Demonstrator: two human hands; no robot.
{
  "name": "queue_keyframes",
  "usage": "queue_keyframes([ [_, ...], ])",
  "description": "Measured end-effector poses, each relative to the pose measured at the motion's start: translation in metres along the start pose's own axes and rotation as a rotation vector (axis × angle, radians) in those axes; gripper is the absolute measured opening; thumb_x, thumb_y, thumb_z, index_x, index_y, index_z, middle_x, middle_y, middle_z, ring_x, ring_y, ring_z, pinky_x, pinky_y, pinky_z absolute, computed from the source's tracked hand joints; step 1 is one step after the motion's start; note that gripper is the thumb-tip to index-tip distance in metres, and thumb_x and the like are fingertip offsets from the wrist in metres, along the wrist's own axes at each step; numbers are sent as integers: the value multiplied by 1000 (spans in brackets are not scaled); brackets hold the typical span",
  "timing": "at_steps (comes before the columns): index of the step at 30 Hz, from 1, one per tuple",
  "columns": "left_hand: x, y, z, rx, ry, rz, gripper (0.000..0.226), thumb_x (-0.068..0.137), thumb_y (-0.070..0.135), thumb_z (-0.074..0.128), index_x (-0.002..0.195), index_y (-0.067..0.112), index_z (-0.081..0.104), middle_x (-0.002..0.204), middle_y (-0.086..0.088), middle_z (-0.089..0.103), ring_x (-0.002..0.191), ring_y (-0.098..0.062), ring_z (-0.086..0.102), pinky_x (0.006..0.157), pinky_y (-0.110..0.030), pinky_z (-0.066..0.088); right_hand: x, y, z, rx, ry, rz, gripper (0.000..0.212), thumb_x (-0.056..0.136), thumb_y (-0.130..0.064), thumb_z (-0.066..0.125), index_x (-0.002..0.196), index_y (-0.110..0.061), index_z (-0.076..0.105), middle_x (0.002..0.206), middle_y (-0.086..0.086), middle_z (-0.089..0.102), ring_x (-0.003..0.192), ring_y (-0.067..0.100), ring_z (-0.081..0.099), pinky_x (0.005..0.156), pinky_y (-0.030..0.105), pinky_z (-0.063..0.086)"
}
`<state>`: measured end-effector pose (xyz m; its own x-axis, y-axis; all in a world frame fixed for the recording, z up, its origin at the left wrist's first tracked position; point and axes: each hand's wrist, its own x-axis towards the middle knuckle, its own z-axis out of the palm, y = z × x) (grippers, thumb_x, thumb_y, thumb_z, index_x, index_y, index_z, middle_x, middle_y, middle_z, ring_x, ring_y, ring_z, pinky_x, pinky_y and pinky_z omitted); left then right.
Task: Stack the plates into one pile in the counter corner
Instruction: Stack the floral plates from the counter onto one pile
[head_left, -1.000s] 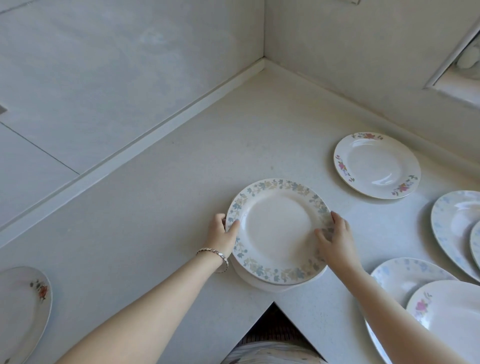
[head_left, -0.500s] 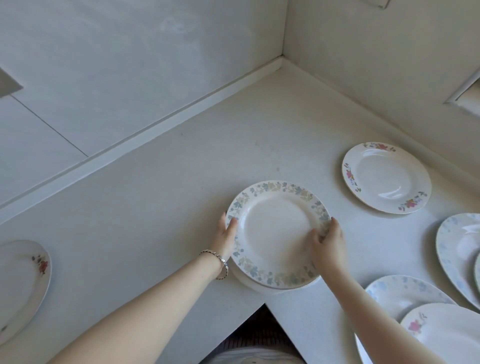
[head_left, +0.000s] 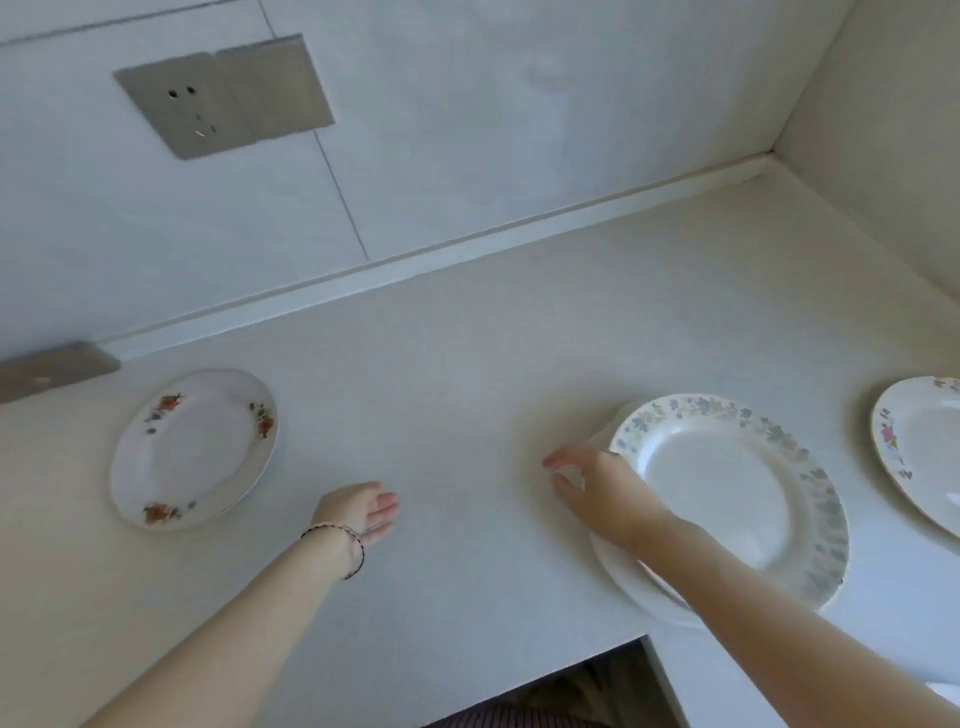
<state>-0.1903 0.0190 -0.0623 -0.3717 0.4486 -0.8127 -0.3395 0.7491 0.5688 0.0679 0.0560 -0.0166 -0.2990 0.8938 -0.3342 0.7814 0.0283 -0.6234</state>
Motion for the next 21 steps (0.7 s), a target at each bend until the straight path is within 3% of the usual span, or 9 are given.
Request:
queue_keyframes([
  [3,17,6,-72,-207,129,-66,8,97,7,42,94,3,49,82,-12,53,78,-27,56,63,-29,54,22,-42,35,-79,-123,-91,27,92,-22,48,116,-20,61,118,-1,63,112,15,55,94,20,39],
  [6,38,18,-132,-424,197,-98,21,96,14,47,113,3,48,79,-13,49,73,-24,55,89,-33,54,34,-85,65,-88,-167,-91,27,93,-24,46,116,-22,60,117,-4,62,110,13,55,94,25,43],
  [8,51,28,-164,-575,208,-89,34,96,19,48,123,-2,49,84,-14,54,74,-23,55,73,-27,56,40,-109,83,-90,-174,-87,27,93,-24,46,116,-22,61,115,-7,63,107,13,57,91,23,44],
  [10,62,33,-183,-648,186,-83,24,96,23,47,95,0,56,119,-16,60,86,-21,60,81,-29,51,44,-125,99,-99,-184,-84,26,92,-25,47,114,-22,62,108,-11,63,102,14,60,89,23,45],
  [12,74,31,-192,-682,188,-85,27,96,22,48,74,7,48,141,-10,50,88,-16,61,84,-29,49,46,-132,111,-81,-182,-55,24,91,-25,48,110,-23,62,100,-14,60,101,15,61,89,25,47],
  [16,89,28,-195,-806,151,-40,22,96,11,47,74,12,49,132,2,52,62,-4,70,54,-3,50,45,-133,122,-51,-136,21,22,90,-22,50,106,-22,64,95,-14,60,105,13,59,95,28,46],
  [18,92,33,-198,-787,109,-81,16,96,9,45,81,11,50,138,1,49,103,-5,68,85,8,34,43,-130,123,-40,-116,65,21,89,-20,51,105,-21,65,95,-14,61,105,14,59,95,30,46],
  [19,92,39,-200,-774,115,-102,11,97,12,44,88,10,50,143,0,47,124,-8,55,92,9,25,41,-128,123,-26,-106,89,21,89,-19,51,105,-20,65,95,-13,61,104,15,60,95,30,46],
  [21,86,49,-201,-767,97,-136,13,98,15,41,90,10,49,147,-7,43,133,-12,44,66,12,36,36,-125,123,5,-82,127,20,89,-19,52,104,-20,66,96,-12,62,103,15,61,94,29,47],
])
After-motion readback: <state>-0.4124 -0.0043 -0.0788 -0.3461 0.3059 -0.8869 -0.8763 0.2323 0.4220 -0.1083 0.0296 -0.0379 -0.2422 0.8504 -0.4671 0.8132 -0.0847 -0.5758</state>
